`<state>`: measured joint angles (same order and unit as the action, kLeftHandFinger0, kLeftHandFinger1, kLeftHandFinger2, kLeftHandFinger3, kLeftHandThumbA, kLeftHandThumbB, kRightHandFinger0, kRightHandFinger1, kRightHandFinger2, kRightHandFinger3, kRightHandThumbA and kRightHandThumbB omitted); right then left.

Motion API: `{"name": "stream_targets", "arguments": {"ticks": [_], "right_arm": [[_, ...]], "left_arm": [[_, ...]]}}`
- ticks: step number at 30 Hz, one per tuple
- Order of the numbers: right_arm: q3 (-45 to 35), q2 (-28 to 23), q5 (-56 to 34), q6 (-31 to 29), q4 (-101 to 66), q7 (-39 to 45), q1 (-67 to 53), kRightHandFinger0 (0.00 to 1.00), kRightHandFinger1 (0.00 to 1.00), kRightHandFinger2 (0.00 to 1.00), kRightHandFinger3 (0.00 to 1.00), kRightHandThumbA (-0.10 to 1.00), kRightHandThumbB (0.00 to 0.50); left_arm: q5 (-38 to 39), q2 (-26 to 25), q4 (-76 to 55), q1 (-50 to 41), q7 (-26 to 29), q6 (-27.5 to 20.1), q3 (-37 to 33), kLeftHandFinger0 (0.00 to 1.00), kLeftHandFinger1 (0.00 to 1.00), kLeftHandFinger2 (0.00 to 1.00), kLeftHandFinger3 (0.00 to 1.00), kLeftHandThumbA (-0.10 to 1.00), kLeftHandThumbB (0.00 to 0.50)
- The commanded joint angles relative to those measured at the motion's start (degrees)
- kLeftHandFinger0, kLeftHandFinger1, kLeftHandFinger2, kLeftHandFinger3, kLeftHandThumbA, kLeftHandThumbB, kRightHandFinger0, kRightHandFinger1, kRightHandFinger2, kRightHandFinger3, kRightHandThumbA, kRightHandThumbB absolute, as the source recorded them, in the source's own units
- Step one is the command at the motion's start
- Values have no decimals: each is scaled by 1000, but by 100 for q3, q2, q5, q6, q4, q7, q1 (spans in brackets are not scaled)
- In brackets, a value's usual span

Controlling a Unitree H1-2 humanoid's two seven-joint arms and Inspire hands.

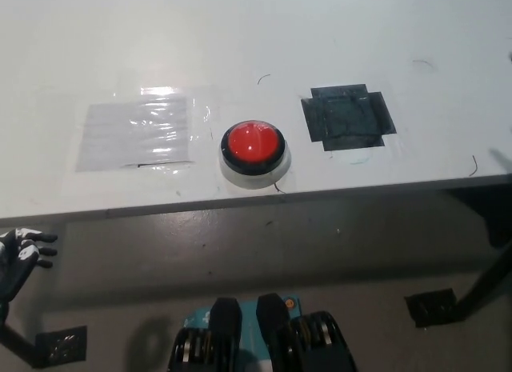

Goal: The robot uses its right hand to make a fist and press the red button kept in the middle of the desk

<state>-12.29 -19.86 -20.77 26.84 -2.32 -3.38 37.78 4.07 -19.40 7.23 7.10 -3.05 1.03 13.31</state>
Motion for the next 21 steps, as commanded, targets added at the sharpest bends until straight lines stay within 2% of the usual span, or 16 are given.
{"name": "stream_targets", "arguments": {"ticks": [1, 2, 3, 5, 7, 8, 9, 11, 12, 13, 15, 17, 18, 19, 21], "right_arm": [[377, -43, -77, 9, 122, 128, 831, 762, 880, 841, 892, 899, 169], [439, 8, -40, 9, 174, 148, 949, 743, 862, 823, 867, 905, 172], [462, 123, 45, 6, 383, 242, 1138, 716, 817, 766, 841, 905, 190], [506, 218, 88, -108, 591, 320, 1283, 671, 758, 702, 793, 903, 195], [531, 430, 85, -264, 897, 315, 1484, 507, 562, 524, 661, 866, 235], [574, 544, 149, -409, 1096, 308, 1601, 347, 387, 381, 534, 840, 251], [591, 629, 163, -427, 1155, 295, 1676, 281, 287, 283, 463, 834, 247], [631, 846, 209, -518, 1331, 269, 1851, 33, 21, 36, 192, 846, 254], [665, 954, 263, -595, 1446, 261, 1922, 1, 1, 1, 146, 863, 255], [639, 1102, 223, -590, 1494, 235, 1981, 0, 0, 0, 38, 869, 244], [655, 1196, 307, -696, 1665, 247, 2066, 0, 0, 2, 1, 892, 251], [828, 1439, 491, -728, 1699, 178, 2230, 0, 0, 26, 3, 963, 222], [864, 1528, 507, -698, 1695, 171, 2286, 0, 0, 76, 84, 964, 225], [887, 1641, 498, -667, 1697, 185, 2348, 0, 0, 105, 147, 968, 203], [958, 1800, 543, -610, 1681, 169, 2432, 0, 0, 121, 164, 990, 201]], "left_arm": [[106, -173, -145, 59, -92, -130, 66, 506, 527, 579, 610, 507, 1], [63, -183, -130, 60, -80, -156, 54, 524, 544, 595, 620, 511, 1], [94, -169, -113, 62, -85, -185, 66, 509, 536, 593, 624, 508, 2], [93, -165, -97, 67, -80, -190, 68, 493, 522, 581, 616, 501, 0], [125, -172, -53, 76, -107, -222, 72, 483, 509, 568, 602, 500, 0], [107, -173, -38, 78, -97, -234, 70, 523, 543, 595, 603, 504, 7], [106, -170, -46, 76, -96, -228, 72, 508, 534, 584, 593, 507, 11], [73, -162, -57, 70, -89, -188, 56, 517, 545, 599, 608, 523, 19], [39, -144, -110, 58, -75, -96, 35, 520, 549, 606, 619, 532, 17], [102, -122, -97, 66, -88, -146, 60, 512, 537, 596, 616, 510, 16], [70, -128, -83, 66, -83, -173, 48, 519, 540, 595, 613, 504, 7], [53, -137, -103, 57, -90, -159, 37, 528, 552, 612, 632, 507, 0], [16, -149, -112, 51, -86, -159, 23, 538, 564, 627, 642, 511, 0], [29, -137, -94, 55, -78, -181, 35, 505, 533, 599, 615, 513, 4], [109, -131, -69, 66, -119, -180, 53, 498, 529, 588, 590, 501, 0]]}}
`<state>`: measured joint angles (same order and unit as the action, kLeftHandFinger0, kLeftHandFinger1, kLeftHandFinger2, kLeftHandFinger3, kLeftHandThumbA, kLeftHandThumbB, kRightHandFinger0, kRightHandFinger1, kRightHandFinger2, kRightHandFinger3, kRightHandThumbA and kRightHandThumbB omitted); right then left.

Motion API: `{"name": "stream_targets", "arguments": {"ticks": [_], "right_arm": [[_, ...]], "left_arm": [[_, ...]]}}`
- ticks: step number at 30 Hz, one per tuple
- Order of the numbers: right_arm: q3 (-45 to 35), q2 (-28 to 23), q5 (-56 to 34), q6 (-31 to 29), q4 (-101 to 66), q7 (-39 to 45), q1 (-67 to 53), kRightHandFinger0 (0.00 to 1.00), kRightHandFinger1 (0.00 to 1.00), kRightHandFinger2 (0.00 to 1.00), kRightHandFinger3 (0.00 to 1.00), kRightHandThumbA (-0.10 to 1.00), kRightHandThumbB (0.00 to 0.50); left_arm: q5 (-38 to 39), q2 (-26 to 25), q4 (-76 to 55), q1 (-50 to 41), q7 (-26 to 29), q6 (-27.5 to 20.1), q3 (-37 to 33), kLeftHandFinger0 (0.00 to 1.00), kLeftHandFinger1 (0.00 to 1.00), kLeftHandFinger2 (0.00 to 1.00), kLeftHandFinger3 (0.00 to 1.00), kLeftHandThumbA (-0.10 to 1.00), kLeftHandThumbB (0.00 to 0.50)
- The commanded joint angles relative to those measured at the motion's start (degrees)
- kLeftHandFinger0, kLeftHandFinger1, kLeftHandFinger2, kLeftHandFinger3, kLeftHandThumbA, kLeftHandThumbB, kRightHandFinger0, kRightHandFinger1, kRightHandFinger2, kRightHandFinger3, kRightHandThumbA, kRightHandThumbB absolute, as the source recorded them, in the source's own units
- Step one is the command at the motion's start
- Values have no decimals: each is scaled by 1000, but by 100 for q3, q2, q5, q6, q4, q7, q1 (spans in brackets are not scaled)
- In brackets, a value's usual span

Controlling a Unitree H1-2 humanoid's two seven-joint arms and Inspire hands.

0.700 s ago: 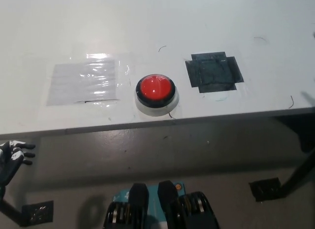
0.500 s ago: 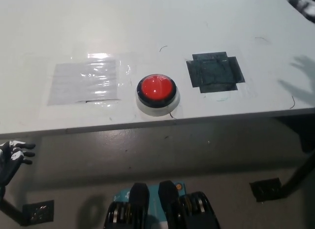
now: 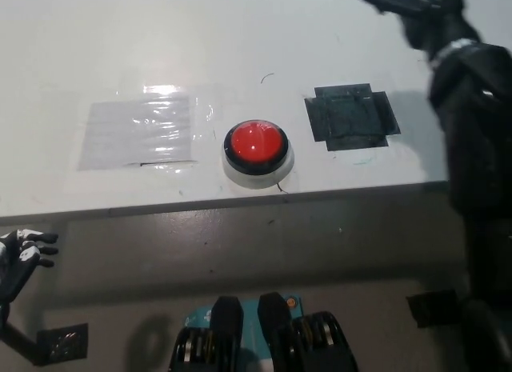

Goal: The robot uses its right hand to make a fist and press the red button kept in the middle of the desk

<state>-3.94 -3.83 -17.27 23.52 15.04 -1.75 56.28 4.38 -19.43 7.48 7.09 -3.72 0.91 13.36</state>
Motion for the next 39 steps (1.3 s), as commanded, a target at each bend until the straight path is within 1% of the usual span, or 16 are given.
{"name": "stream_targets", "arguments": {"ticks": [1, 4, 7, 11, 12, 14, 20, 21, 22, 23, 27, 30, 32, 35, 37, 39], "right_arm": [[122, 220, 211, -273, -56, 10, 592, 0, 0, 124, 170, 991, 204], [300, 486, 279, -406, 29, 110, 680, 0, 0, 199, 260, 1000, 182], [357, 689, 276, -471, 136, 141, 739, 0, 0, 211, 276, 1000, 193], [455, 890, 412, -594, 332, 111, 790, 0, 0, 252, 292, 973, 174], [505, 982, 392, -676, 490, 210, 787, 0, 0, 293, 339, 983, 152], [499, 1096, 342, -802, 703, 272, 780, 0, 0, 317, 372, 949, 164], [501, 1284, 332, -1114, 1190, 401, 699, 0, 0, 284, 339, 963, 159], [542, 1275, 402, -1239, 1338, 441, 623, 0, 0, 290, 350, 990, 115], [530, 1300, 388, -1248, 1409, 447, 586, 0, 0, 294, 357, 981, 126], [515, 1324, 381, -1333, 1548, 462, 545, 0, 0, 292, 357, 965, 125], [459, 1350, 366, -1608, 1971, 520, 448, 0, 0, 278, 350, 968, 123], [419, 1355, 313, -1806, 2239, 616, 376, 0, 0, 260, 323, 957, 133], [402, 1363, 341, -1899, 2403, 600, 283, 0, 0, 260, 329, 955, 138], [393, 1361, 351, -1945, 2479, 595, 186, 0, 0, 263, 335, 966, 119], [355, 1374, 320, -2012, 2582, 597, 84, 0, 0, 244, 301, 976, 132], [315, 1377, 298, -2059, 2649, 600, -25, 0, 0, 238, 296, 980, 111]], "left_arm": [[87, -127, -91, 67, -57, -167, 50, 498, 529, 587, 589, 498, 0], [90, -104, -73, 72, -42, -232, 57, 504, 527, 582, 594, 482, 0], [43, -112, -66, 80, -24, -241, 41, 482, 512, 564, 592, 500, 15], [45, -39, -30, 164, -27, -259, -16, 476, 501, 550, 565, 510, 16], [4, -35, -59, 157, 8, -188, -21, 499, 532, 590, 598, 526, 27], [58, -12, -57, 156, 0, -218, -2, 516, 541, 602, 612, 504, 28], [-15, -36, -30, 147, 0, -286, -33, 555, 573, 650, 664, 539, 32], [-20, -36, 40, 240, -21, -367, -63, 539, 550, 610, 625, 538, 33], [-24, -39, 29, 239, -19, -329, -67, 554, 563, 623, 631, 538, 30], [-19, -24, -8, 236, 7, -243, -58, 522, 542, 602, 628, 538, 42], [-24, -20, 14, 260, 1, -255, -70, 530, 551, 619, 628, 540, 30], [9, -10, 20, 265, -4, -261, -59, 493, 528, 606, 626, 544, 40], [30, -8, 26, 265, -20, -285, -55, 499, 534, 608, 620, 545, 43], [85, 15, -22, 279, -20, -192, -31, 468, 499, 569, 589, 531, 42], [-5, -3, -24, 274, 6, -245, -57, 508, 527, 591, 599, 534, 32], [-57, -53, -76, 310, 6, -181, -74, 539, 560, 620, 613, 551, 39]]}}
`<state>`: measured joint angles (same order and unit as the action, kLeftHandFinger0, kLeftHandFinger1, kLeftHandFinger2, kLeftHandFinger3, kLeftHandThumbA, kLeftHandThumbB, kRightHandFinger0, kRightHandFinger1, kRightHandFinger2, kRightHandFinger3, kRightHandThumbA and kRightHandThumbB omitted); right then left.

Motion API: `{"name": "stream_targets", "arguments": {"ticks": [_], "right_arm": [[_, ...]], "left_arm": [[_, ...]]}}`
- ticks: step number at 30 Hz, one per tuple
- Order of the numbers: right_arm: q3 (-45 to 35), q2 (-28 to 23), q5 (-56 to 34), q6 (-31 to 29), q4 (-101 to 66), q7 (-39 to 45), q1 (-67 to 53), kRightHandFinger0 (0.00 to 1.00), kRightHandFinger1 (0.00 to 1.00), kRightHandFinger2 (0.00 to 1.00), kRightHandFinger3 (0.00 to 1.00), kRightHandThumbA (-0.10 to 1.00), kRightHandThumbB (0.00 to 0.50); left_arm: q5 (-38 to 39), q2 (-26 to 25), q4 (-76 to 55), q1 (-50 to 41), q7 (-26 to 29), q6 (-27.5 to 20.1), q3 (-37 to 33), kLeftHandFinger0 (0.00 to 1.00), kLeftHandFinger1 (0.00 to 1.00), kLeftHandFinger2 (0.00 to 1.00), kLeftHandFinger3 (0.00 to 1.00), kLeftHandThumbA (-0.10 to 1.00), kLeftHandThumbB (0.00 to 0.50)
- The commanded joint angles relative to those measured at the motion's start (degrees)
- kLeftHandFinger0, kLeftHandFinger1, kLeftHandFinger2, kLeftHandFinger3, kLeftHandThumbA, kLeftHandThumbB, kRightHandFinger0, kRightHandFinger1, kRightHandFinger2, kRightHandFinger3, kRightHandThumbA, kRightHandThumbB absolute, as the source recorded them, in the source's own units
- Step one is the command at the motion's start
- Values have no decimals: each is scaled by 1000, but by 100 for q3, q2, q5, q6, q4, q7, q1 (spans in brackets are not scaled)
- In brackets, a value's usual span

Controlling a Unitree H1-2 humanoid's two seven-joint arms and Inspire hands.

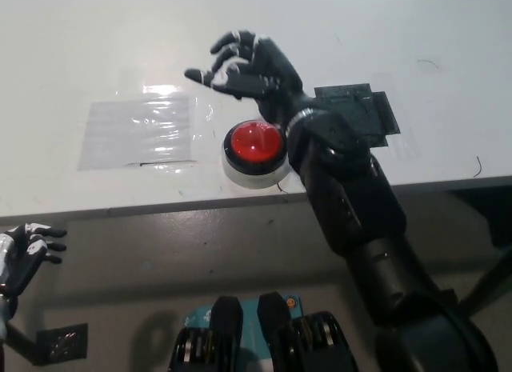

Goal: The robot uses its right hand to make a fist and press the red button kept in the middle of the desk

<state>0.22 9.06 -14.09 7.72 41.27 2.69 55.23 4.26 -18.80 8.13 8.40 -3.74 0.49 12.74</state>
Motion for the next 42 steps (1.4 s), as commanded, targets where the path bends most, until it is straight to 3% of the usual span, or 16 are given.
{"name": "stream_targets", "arguments": {"ticks": [1, 8, 9, 13, 20, 21, 25, 30, 32, 39, 42], "right_arm": [[-115, 94, -24, -490, 30, 165, 11, 0, 0, 240, 303, 979, 116], [-261, 192, -60, -578, 142, 181, -297, 0, 0, 222, 287, 974, 108], [-256, 232, -20, -502, 114, 93, -399, 0, 0, 222, 293, 981, 103], [-309, 295, -76, -403, 122, 101, -559, 0, 0, 244, 328, 982, 102], [-299, 349, -59, -259, 204, 154, -762, 0, 0, 216, 302, 987, 112], [-283, 366, -47, -252, 301, 171, -767, 0, 0, 217, 303, 984, 110], [-268, 389, -35, -24, 298, 127, -971, 0, 0, 238, 323, 955, 102], [-375, 359, -130, 159, 410, 86, -1069, 0, 0, 301, 458, 984, 83], [-446, 337, -180, 170, 477, 104, -1090, 0, 0, 306, 464, 968, 103], [-459, 339, -149, 48, 588, 121, -1092, 0, 0, 307, 458, 959, 94], [-452, 343, -143, 65, 591, 111, -1081, 0, 0, 304, 459, 964, 93]], "left_arm": [[-37, -106, -156, 179, 25, -106, 0, 520, 544, 610, 610, 550, 47], [10, -147, -90, 255, -26, -120, 14, 507, 532, 591, 602, 556, 35], [62, -129, -71, 270, -30, -107, 37, 461, 489, 553, 585, 535, 29], [35, -150, -111, 286, -24, -57, 36, 512, 527, 579, 601, 546, 33], [40, -169, -48, 305, -58, -175, 29, 506, 528, 578, 576, 541, 17], [58, -203, -92, 351, -70, -96, 41, 511, 544, 606, 614, 533, 14], [13, -219, -98, 361, -53, -70, 19, 496, 520, 584, 600, 535, 6], [4, -214, -65, 374, -37, -105, 19, 510, 533, 592, 611, 529, 0], [-19, -225, -25, 376, -45, -200, 6, 543, 551, 608, 618, 530, 0], [13, -264, -72, 420, -63, -95, 27, 465, 478, 529, 549, 549, 22], [21, -268, -86, 416, -69, -65, 28, 498, 519, 571, 583, 552, 15]]}}
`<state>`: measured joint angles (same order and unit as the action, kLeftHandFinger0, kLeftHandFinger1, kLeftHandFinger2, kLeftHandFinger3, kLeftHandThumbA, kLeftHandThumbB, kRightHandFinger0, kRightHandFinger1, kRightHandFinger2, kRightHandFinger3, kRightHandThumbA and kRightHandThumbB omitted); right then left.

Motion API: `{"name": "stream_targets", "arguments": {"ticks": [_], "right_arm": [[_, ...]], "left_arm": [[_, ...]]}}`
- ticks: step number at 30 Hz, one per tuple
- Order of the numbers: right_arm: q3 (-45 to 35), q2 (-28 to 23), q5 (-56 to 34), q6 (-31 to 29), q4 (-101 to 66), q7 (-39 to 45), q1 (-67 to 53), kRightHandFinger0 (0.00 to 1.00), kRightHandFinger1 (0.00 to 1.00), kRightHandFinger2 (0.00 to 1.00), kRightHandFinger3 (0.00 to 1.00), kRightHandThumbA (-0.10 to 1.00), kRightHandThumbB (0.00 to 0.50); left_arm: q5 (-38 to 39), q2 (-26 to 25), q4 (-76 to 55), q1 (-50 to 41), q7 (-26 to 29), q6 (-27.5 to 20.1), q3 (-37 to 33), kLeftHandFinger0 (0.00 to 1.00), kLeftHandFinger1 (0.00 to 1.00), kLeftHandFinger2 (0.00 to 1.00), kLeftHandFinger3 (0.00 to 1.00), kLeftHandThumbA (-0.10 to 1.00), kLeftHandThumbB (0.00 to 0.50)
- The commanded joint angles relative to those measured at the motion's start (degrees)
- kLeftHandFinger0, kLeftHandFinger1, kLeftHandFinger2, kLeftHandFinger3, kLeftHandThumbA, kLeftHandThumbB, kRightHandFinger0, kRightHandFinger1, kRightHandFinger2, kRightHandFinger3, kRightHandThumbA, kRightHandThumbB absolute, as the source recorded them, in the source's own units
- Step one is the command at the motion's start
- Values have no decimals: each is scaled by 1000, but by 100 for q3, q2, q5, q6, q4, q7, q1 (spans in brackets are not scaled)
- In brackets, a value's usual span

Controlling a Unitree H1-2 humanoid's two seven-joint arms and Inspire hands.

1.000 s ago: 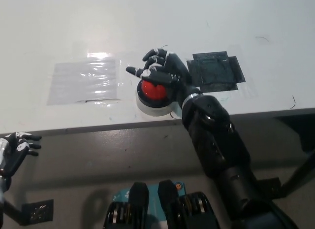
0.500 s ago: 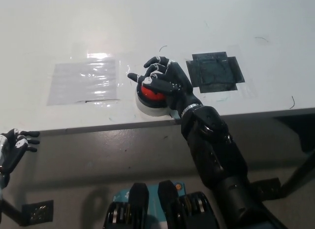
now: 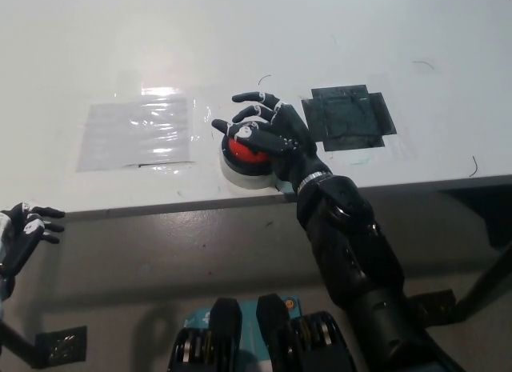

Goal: The robot uses its right hand to make a fist and press the red button kept in the middle of the desk

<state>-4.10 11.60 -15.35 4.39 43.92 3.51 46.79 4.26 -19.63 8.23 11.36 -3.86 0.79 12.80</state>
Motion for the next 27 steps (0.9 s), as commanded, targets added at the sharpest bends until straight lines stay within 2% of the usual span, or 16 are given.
{"name": "stream_targets", "arguments": {"ticks": [1, 4, 5, 7, 10, 12, 15, 17, 18, 20, 24, 27], "right_arm": [[-43, 103, -37, 454, 307, -12, -221, 0, 0, 304, 461, 964, 95], [-45, 106, -35, 446, 308, -6, -208, 0, 0, 304, 463, 965, 97], [-43, 108, -45, 454, 301, 21, -189, 0, 0, 306, 465, 967, 120], [-8, 101, -18, 457, 249, 47, -113, 0, 0, 308, 450, 986, 127], [21, 122, 16, 640, 5, -54, -64, 0, 0, 316, 441, 1000, 103], [31, 132, 20, 701, -157, -81, 73, 0, 0, 306, 421, 992, 101], [-15, 114, -85, 738, -317, 11, 368, 0, 0, 309, 453, 938, 117], [7, 81, -59, 685, -397, 49, 498, 0, 0, 300, 452, 939, 106], [8, 40, -91, 696, -463, 129, 612, 0, 0, 288, 439, 954, 99], [-133, -17, -257, 1037, -811, 34, 1047, 0, 0, 245, 368, 949, 153], [-141, -86, -161, 1313, -1265, -58, 1192, 0, 0, 257, 387, 935, 125], [-152, -166, -156, 1487, -1552, -66, 1289, 0, 0, 269, 407, 944, 126]], "left_arm": [[-2, -180, -87, 124, -32, -99, 24, 473, 496, 551, 569, 543, 12], [16, -174, -118, 115, -34, -81, 34, 465, 489, 551, 575, 527, 8], [11, -177, -130, 109, -37, -80, 30, 502, 525, 587, 599, 529, 13], [0, -172, -125, 113, -22, -72, 32, 510, 531, 600, 618, 528, 9], [15, -162, -124, 47, -55, -102, 19, 499, 518, 580, 603, 534, 8], [-13, -167, -126, 47, -44, -77, 10, 480, 499, 562, 580, 534, 3], [4, -174, -166, 18, -53, -58, 24, 471, 493, 557, 590, 527, 8], [66, -158, -168, 6, -70, -61, 48, 484, 506, 567, 595, 526, 11], [68, -153, -190, 1, -60, 14, 52, 517, 542, 606, 615, 537, 21], [19, -156, -233, -46, -42, 18, 44, 533, 559, 619, 624, 531, 13], [70, -144, -205, -69, -73, -26, 55, 488, 511, 566, 569, 509, 7], [-16, -166, -224, -125, -59, -29, 27, 522, 541, 594, 597, 545, 7]]}}
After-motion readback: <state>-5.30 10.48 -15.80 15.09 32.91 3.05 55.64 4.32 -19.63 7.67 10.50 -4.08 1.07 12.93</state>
